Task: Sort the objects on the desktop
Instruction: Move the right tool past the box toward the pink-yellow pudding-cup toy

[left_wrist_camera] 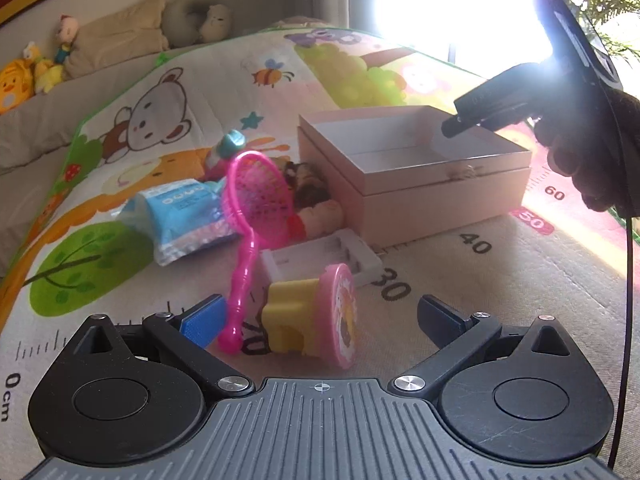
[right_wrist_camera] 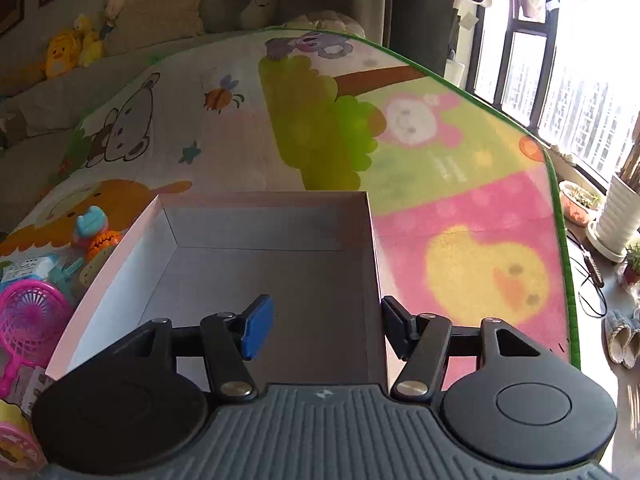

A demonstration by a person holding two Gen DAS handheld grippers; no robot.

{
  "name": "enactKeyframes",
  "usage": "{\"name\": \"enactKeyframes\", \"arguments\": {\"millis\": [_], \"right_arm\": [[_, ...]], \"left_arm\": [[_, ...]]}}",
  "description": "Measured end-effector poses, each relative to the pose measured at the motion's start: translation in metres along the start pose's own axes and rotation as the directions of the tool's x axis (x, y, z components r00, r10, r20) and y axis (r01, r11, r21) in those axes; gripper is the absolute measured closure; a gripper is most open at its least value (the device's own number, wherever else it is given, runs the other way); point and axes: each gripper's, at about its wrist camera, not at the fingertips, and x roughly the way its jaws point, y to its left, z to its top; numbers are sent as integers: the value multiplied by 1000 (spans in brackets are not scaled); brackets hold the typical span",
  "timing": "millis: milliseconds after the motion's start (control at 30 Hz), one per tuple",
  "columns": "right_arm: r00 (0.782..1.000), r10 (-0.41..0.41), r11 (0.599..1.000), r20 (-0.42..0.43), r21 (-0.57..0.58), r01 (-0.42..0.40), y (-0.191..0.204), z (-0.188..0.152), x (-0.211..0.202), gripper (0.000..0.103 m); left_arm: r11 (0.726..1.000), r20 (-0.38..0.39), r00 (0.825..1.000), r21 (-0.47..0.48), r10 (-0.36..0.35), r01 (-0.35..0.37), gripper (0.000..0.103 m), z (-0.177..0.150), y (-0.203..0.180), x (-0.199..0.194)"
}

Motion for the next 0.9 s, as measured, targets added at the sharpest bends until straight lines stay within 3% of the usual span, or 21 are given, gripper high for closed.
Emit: {"name": "enactKeyframes", "arguments": {"millis": [100,200,300,400,500,633,800,900], "right_arm": [[996,19,998,91,-65,-13,20,2,-26,45],[981,145,984,130,-122,-129,38,-4,-65,45],[964,262,957,55,-142,-252,60,-18,-81,45],[933,351,926,-78,-121,-358,87,-31,-73,45],[911,375,918,-173,-70,-391,109,-40,-56,45],[892,414,902,-182,-49,-429,131,-50,-49,35],[856,481,856,-188,-112,-505,159,-63,-48,35],[841,502,838,-204,-125,-531,170,-71,-39,35]], "left_arm": [[1000,-3,1000,-7,10,-10,0,-1,3,1],[999,-7,999,-14,45,-45,0,0,5,4],[995,-18,995,-13,99,-99,0,0,10,7],[987,-11,987,-17,159,-159,0,-1,19,1],[976,13,977,-36,214,-213,0,-3,29,-11],[994,10,995,32,101,-101,0,-8,32,-24],[988,12,991,67,136,-137,0,-17,43,-43],[991,-3,992,62,123,-122,0,-19,47,-47]]}}
